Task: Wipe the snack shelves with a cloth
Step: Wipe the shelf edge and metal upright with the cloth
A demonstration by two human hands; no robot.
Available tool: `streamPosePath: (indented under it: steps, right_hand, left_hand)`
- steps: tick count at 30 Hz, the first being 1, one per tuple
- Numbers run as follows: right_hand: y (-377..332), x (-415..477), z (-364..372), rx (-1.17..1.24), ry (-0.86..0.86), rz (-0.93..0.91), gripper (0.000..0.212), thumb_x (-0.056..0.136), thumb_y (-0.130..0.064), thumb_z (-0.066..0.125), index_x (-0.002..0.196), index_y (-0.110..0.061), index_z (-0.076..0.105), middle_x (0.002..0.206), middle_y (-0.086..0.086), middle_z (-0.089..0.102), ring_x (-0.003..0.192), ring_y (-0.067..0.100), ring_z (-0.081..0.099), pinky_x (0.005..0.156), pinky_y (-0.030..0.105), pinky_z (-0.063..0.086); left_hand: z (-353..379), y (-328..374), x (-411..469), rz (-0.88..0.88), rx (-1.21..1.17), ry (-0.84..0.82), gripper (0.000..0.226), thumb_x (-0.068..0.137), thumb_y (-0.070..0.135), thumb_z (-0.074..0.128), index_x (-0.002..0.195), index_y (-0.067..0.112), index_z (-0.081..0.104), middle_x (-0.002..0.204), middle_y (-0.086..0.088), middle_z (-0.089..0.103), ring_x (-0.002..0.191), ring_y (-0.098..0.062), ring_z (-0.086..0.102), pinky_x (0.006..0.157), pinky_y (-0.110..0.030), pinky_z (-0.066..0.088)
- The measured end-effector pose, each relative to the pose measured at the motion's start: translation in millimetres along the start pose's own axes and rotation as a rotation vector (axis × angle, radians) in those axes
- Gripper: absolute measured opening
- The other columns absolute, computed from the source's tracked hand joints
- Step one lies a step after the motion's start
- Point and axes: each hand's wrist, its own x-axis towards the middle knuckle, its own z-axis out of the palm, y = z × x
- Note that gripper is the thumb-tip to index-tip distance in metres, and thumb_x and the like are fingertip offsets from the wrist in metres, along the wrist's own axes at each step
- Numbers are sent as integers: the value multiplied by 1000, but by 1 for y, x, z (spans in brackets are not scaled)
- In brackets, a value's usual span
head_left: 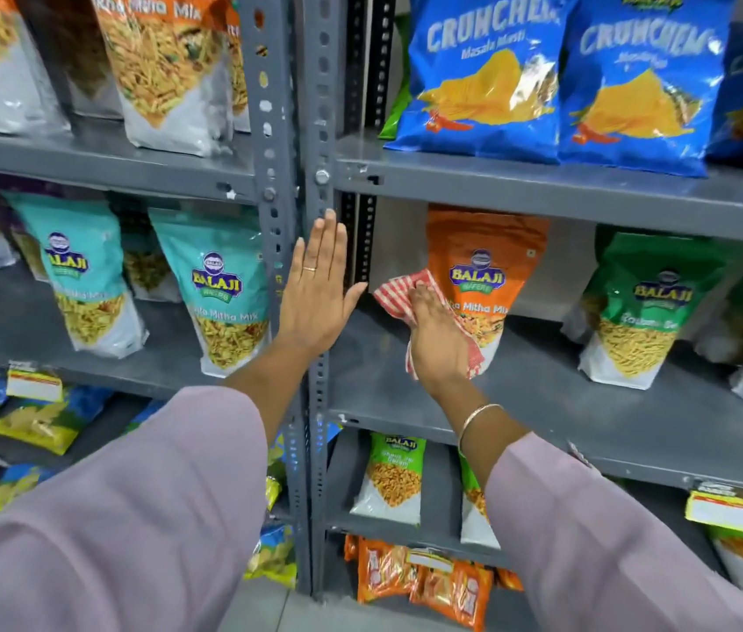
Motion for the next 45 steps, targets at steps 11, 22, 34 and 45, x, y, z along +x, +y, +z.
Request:
streamPosePath:
  steps: [11, 22, 34, 45]
  right_hand:
    - [39, 2, 112, 255, -481, 419, 84, 73, -17, 66, 148, -13, 28, 157, 8, 25, 146, 25, 24, 122, 38, 20]
    - [-45, 15, 122, 424, -557, 145, 33, 102, -9, 32, 97, -3, 64, 83, -1, 72, 84, 24, 64, 63, 3, 45]
    - [-3, 54, 172, 28, -490, 433, 58, 99, -20, 28, 150, 0, 12, 158, 20, 15, 147, 34, 17, 122, 43, 13]
    - [-16, 97, 125, 679, -388, 599, 18, 93, -6, 52, 105, -1, 65, 92, 3, 69, 93, 18, 62, 71, 29, 55]
  left_hand:
    - [36, 3, 0, -70, -7, 158, 81, 94, 43, 30, 142, 11, -27, 151, -6, -32, 139, -17, -25, 115, -35, -5]
    - [52, -1, 1, -33, -97, 260, 69, 100, 40, 19, 143, 9, -25, 150, -4, -34, 141, -18, -21, 116, -36, 2]
    - [59, -2, 0, -10, -64, 288, 79, 97, 35, 31, 142, 4, -26, 149, -8, -35, 140, -20, -23, 116, -36, -3]
    - [57, -2, 1, -13, -88, 321, 79, 96, 32, 35, 144, 6, -22, 151, -6, -31, 141, -19, -19, 116, -36, -1]
